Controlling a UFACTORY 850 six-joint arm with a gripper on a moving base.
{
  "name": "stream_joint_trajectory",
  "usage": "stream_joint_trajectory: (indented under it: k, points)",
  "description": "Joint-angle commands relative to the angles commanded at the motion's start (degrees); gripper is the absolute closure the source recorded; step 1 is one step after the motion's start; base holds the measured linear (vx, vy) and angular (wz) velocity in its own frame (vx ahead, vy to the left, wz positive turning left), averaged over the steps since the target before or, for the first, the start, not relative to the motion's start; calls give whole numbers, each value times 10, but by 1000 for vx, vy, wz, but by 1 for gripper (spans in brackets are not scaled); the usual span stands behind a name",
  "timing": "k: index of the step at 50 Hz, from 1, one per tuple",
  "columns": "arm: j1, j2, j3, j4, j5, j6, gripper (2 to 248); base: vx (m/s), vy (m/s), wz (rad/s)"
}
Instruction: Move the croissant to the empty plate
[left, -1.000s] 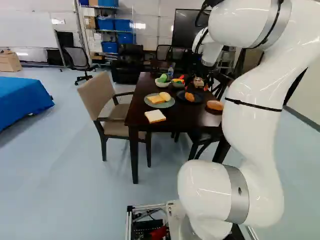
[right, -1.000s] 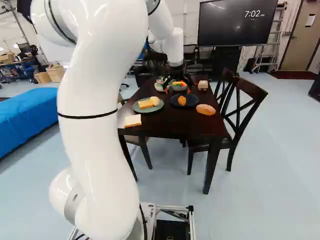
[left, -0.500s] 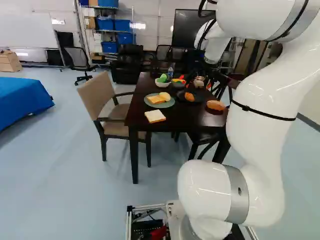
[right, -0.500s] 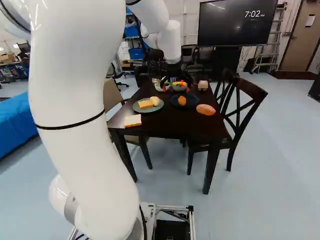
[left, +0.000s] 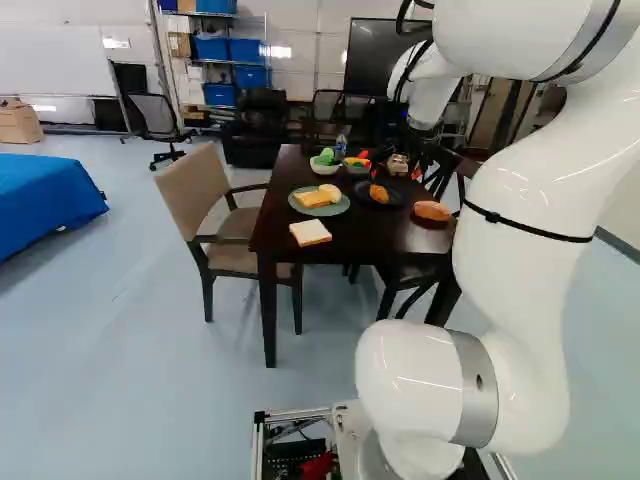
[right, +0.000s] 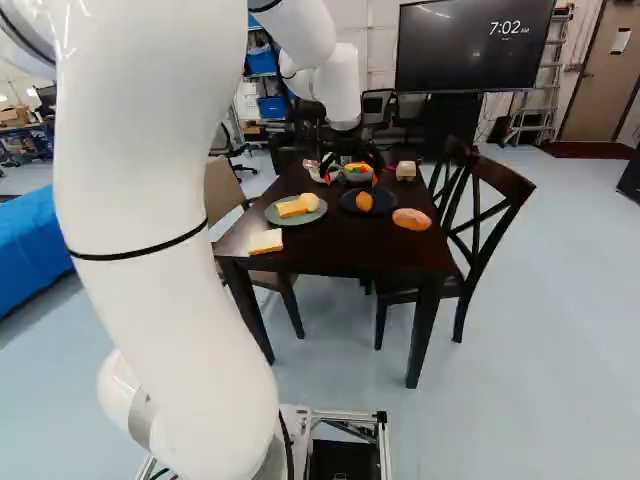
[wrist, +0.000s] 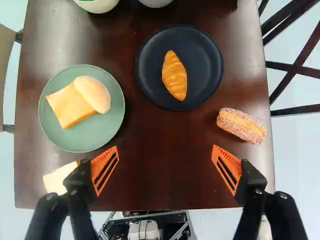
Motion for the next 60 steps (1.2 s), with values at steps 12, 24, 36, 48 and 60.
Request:
stream_joint_trajectory:
  k: [12, 24, 36, 48, 60]
  points:
    - [5, 8, 19, -2, 24, 5, 3, 0, 0, 0]
    - [13, 20, 46, -6, 58, 12, 3, 0, 0, 0]
    - [22, 34, 80, -10, 101, 20, 3, 0, 0, 0]
    - [34, 52, 122, -15, 154, 31, 3, 0, 0, 0]
    - [47, 73, 171, -21, 215, 44, 3, 0, 0, 0]
